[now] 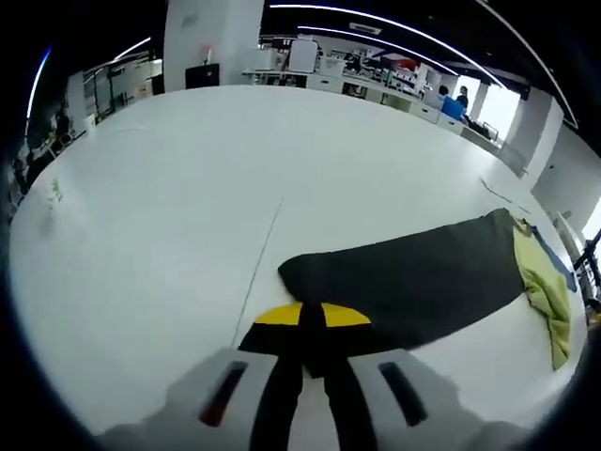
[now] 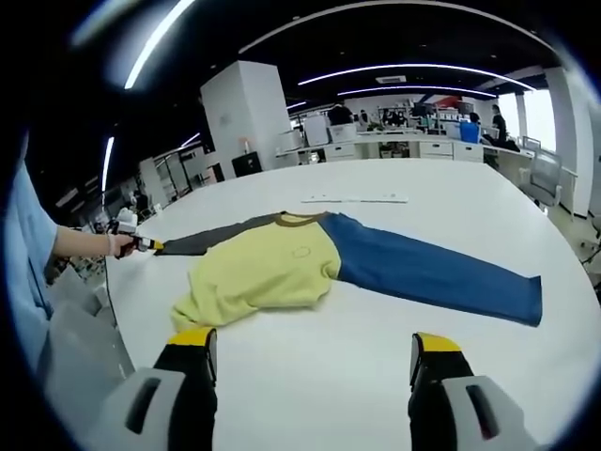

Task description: Fold the garment on the visible template until the final outline fits inside the template.

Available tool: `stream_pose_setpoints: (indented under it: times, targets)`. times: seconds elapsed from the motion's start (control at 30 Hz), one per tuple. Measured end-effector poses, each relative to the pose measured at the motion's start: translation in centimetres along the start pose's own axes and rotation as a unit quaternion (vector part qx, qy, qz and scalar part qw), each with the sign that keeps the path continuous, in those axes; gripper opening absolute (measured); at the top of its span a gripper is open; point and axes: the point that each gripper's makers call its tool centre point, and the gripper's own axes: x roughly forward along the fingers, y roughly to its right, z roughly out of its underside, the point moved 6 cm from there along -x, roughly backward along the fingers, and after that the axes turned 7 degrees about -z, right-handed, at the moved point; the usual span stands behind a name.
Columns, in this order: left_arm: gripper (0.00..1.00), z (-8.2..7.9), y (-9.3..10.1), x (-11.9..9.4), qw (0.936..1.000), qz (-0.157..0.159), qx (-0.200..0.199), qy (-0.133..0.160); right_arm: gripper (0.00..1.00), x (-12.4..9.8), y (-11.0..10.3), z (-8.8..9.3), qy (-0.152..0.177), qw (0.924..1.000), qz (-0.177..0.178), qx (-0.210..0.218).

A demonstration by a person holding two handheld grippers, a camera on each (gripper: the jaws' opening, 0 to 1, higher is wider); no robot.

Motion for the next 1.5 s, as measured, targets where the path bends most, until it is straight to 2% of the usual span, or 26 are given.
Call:
stream_pose_setpoints:
  times: [0.13,0.17,0.33,0.5,0.6,0.73,0.87,0.97,1.0,1.1,1.2,1.27,1.33,1.37,1.43,1.5]
  targets:
    - [0.4,0.0,0.3,-0.3,0.9994,0.0,0.034,0.01,0.85,0.1,-0.1,0.1,-0.001,1.0,-0.002,0.002]
    - [0.45,0.0,0.4,-0.5,0.9992,0.002,0.038,0.013,0.85,0.1,-0.1,0.1,0.0,1.0,-0.002,0.002]
    - [0.55,-0.2,0.9,-1.4,0.9984,0.017,0.044,0.03,0.85,0.2,-0.2,-0.1,0.002,1.0,-0.005,-0.001]
    - [0.72,-0.5,1.4,-1.9,0.9971,0.034,0.053,0.042,0.85,0.3,-0.3,-0.3,0.003,1.0,-0.008,-0.003]
    - [0.75,-0.6,1.7,-2.2,0.9963,0.043,0.059,0.046,0.85,0.3,-0.3,-0.4,0.004,0.9999,-0.009,-0.003]
    - [0.74,-0.9,2.8,-2.9,0.9932,0.066,0.079,0.055,0.85,0.3,-0.4,-0.3,0.002,0.9999,-0.011,-0.007]
    - [0.71,-0.9,4.7,-3.9,0.9872,0.097,0.108,0.067,0.85,0.3,-0.6,-0.3,0.002,0.9998,-0.014,-0.011]
    - [0.7,-0.6,5.9,-4.5,0.9849,0.11,0.114,0.069,0.85,0.4,-0.8,-0.3,0.0,0.9997,-0.016,-0.017]
    - [0.69,0.0,7.5,-5.6,0.9824,0.117,0.125,0.074,0.85,0.4,-0.8,-0.3,-0.001,0.9997,-0.016,-0.018]
    - [0.66,-0.1,8.7,-6.0,0.977,0.138,0.14,0.083,0.84,0.5,-1.2,-0.2,-0.009,0.9992,-0.017,-0.034]
    - [0.65,0.5,11.2,-7.2,0.9644,0.171,0.18,0.091,0.83,0.6,-1.6,-0.1,-0.016,0.9985,-0.021,-0.048]
    - [0.65,1.3,13.2,-8.2,0.955,0.199,0.203,0.085,0.83,0.6,-1.8,-0.1,-0.015,0.9986,-0.024,-0.045]
    - [0.64,1.6,14.6,-8.9,0.9492,0.22,0.207,0.089,0.83,0.8,-2.1,0.0,-0.013,0.9985,-0.025,-0.046]
    - [0.63,1.8,15.2,-9.3,0.9447,0.229,0.218,0.088,0.83,0.8,-2.2,0.1,-0.014,0.9985,-0.026,-0.046]
    - [0.63,2.4,16.5,-9.9,0.9307,0.243,0.259,0.088,0.83,1.0,-2.7,0.4,-0.016,0.9982,-0.03,-0.049]
    - [0.63,2.8,17.8,-10.3,0.9207,0.265,0.272,0.088,0.83,1.1,-3.0,0.6,-0.02,0.9978,-0.034,-0.054]
